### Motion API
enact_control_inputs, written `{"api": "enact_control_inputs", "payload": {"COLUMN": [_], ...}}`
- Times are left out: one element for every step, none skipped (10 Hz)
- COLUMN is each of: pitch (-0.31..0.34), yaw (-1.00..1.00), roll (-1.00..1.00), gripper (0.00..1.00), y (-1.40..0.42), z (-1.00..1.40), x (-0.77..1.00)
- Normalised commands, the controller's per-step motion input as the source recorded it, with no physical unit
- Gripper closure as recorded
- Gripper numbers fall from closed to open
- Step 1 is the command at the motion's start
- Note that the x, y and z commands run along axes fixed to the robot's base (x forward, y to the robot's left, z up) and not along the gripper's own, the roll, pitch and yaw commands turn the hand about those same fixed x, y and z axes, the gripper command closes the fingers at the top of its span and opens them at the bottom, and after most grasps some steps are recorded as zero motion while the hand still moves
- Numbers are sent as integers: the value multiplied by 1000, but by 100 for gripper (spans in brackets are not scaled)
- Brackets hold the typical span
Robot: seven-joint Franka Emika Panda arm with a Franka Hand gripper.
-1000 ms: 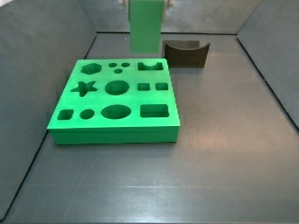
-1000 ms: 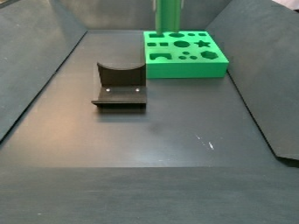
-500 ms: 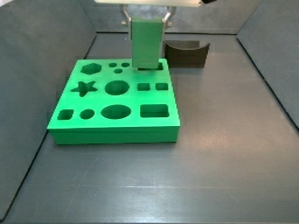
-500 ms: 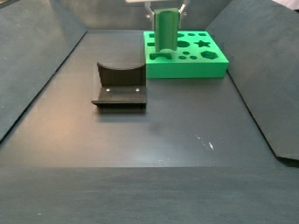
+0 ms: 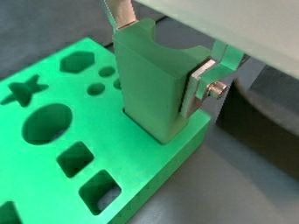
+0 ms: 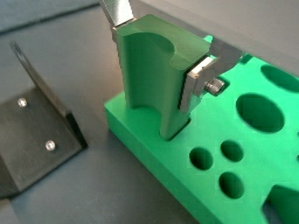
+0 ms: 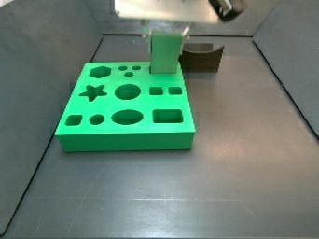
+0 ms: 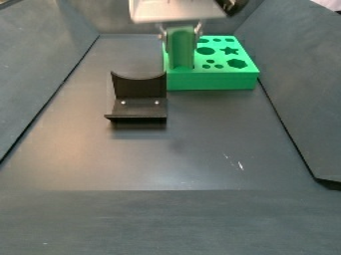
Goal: Insert the arch object.
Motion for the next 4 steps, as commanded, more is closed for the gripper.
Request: {"api": "enact_control_inputs", "payload": {"pitch": [-36,-34,-124,0], "yaw": [0,163,0,0], "roll": [0,6,-99,0], "gripper": [100,100,100,100], "y": [0,-34,0,0], "z": [-1000,-1000,-357,0], "x": [-111,-263,-180,0]}}
